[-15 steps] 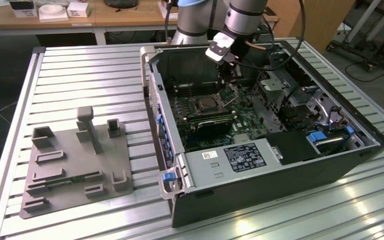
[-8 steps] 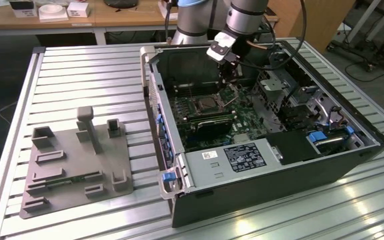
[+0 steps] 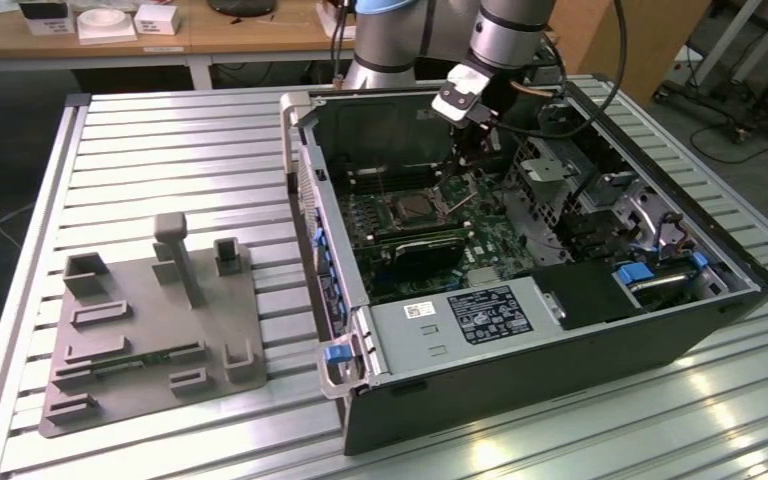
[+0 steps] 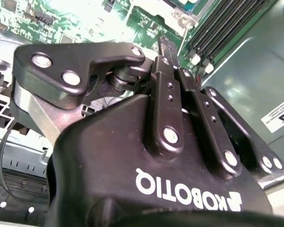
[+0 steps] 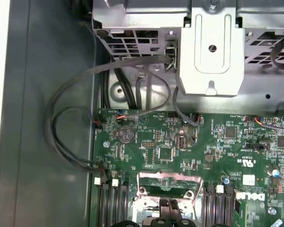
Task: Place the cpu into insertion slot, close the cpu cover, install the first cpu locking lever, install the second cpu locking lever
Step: 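Close the cpu cover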
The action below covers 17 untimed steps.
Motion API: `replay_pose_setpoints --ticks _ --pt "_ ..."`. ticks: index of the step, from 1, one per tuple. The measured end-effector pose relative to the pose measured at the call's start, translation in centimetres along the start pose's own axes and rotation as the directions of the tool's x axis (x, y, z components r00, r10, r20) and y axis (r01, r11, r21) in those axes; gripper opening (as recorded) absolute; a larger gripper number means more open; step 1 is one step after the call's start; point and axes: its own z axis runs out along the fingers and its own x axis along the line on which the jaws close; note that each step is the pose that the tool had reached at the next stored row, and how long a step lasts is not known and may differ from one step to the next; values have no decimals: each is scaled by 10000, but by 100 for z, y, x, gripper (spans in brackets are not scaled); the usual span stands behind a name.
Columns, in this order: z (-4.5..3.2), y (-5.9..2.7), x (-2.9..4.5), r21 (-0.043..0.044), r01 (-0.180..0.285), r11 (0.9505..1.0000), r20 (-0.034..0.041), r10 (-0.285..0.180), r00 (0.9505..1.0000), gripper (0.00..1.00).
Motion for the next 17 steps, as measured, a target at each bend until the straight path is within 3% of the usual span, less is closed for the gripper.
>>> replay_pose_setpoints --ticks 5,11,17 --pt "2 27 -1 -2 -1 10000 -5 1 10000 10" --pt "-1 235 -7 -2 -1 10000 -2 1 10000 10" --pt "6 360 -9 -1 -1 10000 -2 1 10000 10"
